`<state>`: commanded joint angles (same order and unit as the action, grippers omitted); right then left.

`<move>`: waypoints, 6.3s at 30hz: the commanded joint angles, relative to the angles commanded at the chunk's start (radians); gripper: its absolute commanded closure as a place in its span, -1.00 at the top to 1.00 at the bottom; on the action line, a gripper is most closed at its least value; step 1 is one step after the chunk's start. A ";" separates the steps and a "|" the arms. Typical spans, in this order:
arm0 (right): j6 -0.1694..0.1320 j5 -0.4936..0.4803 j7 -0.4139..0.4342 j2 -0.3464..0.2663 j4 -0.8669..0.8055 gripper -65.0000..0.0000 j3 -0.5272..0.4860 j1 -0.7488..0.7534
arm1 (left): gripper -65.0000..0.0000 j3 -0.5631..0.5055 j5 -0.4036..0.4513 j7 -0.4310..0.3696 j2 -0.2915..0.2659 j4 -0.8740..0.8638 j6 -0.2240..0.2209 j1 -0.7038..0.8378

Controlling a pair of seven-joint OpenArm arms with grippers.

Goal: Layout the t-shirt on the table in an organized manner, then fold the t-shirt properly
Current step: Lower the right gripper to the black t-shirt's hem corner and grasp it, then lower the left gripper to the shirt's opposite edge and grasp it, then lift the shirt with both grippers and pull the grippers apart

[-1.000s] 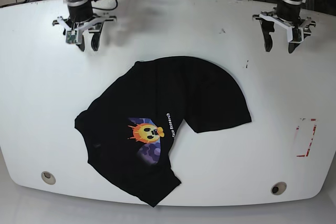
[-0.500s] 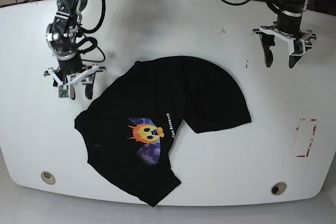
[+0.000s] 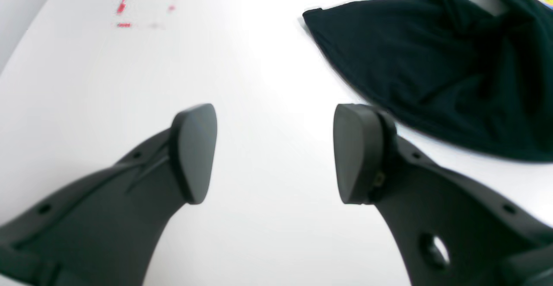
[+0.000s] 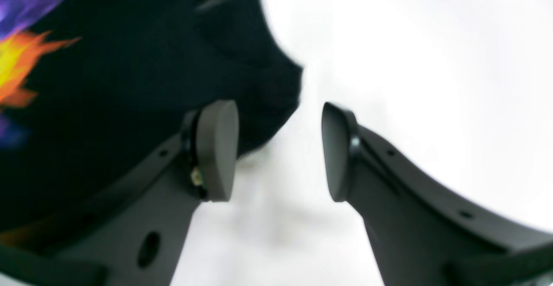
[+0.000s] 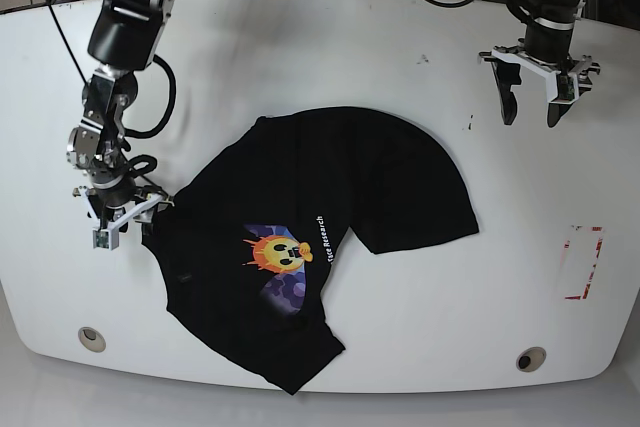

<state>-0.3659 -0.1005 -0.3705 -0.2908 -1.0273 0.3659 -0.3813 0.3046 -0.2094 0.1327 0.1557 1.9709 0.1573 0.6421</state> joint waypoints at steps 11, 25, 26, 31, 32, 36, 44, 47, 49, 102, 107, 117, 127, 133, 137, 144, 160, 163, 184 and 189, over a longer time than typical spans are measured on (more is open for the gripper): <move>0.000 0.002 0.074 -0.028 0.296 -0.05 0.000 -0.161 | 0.24 0.000 0.000 0.000 -0.005 0.000 0.000 0.008; 0.000 -0.002 0.167 0.011 0.450 -0.05 0.000 -0.176 | 0.24 0.000 0.000 0.000 -0.005 0.000 0.000 0.006; 0.000 -0.005 0.172 0.012 0.462 -0.05 0.000 -0.176 | 0.24 0.000 0.000 0.000 -0.005 0.000 0.000 0.006; 0.000 -0.005 0.183 0.023 0.483 -0.08 0.000 -0.172 | 0.24 0.000 -0.002 0.000 -0.005 0.000 0.000 0.005; 0.000 -0.005 0.183 0.031 0.483 -0.08 0.000 -0.172 | 0.24 0.000 -0.002 0.000 -0.005 0.000 0.000 0.005; 0.000 0.002 0.180 0.049 0.479 -0.23 0.000 -0.170 | 0.24 0.000 -0.003 0.002 -0.005 -0.002 0.000 0.000; -0.006 0.002 0.173 0.054 0.454 -1.00 -0.002 -0.150 | 0.25 -0.003 -0.005 0.081 -0.006 -0.006 0.000 -0.084; -0.031 0.002 0.163 0.055 0.393 -1.00 -0.002 -0.120 | 0.32 -0.003 -0.006 0.201 -0.006 -0.006 0.000 -0.166; -0.044 0.002 0.146 0.055 0.339 -1.00 -0.002 -0.095 | 0.43 -0.003 -0.006 0.282 -0.008 -0.009 0.000 -0.230; -0.051 -0.005 0.078 0.086 0.114 -1.00 -0.002 0.049 | 0.04 -0.118 -0.005 0.517 -0.083 -1.057 0.071 -1.054; -0.051 -0.005 0.078 0.089 0.114 -1.00 -0.002 0.049 | -0.38 -0.115 -0.005 0.516 -0.084 -1.056 0.069 -1.049; -0.051 -0.005 0.078 0.089 0.112 -1.00 -0.002 0.049 | -0.98 -0.112 -0.006 0.516 -0.078 -1.045 0.068 -1.049; -0.069 0.002 0.057 0.120 -0.164 -1.00 -0.002 0.169 | -1.00 -0.037 -0.006 0.540 -0.078 -0.753 0.071 -0.953; -0.069 -0.006 -0.029 0.126 -0.407 -1.00 0.002 0.262 | -1.00 -0.014 -0.006 0.628 -0.075 -0.545 0.071 -0.884; -0.069 -0.008 -0.049 0.129 -0.549 -1.00 0.002 0.322 | -1.00 0.034 -0.006 0.674 -0.075 -0.397 0.077 -0.827; -0.069 -0.008 -0.089 0.129 -0.749 -1.00 0.003 0.367 | -1.00 0.133 -0.006 0.763 -0.075 -0.161 0.144 -0.776; -0.071 -0.006 -0.219 0.057 -0.807 -1.00 -0.002 0.110 | -1.00 0.269 -0.005 0.911 -0.021 -0.063 0.169 -1.020; -0.071 -0.003 -0.221 0.046 -0.784 -1.00 -0.003 0.028 | -0.99 0.267 0.000 0.928 -0.020 -0.063 0.167 -1.102; -0.109 0.000 -0.334 -0.034 -0.724 -1.00 -0.158 -0.506 | -0.99 0.178 -0.003 1.065 0.135 -0.064 0.166 -1.648; -0.135 0.000 -0.390 -0.032 -0.750 -1.00 -0.160 -0.534 | -0.99 0.155 -0.002 1.065 0.157 -0.064 0.166 -1.668</move>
<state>-0.5010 -0.1005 -0.7603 -0.3230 -1.7776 0.2064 -0.9152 0.4595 -0.2110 1.1976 0.3122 1.9064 0.3230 -1.0257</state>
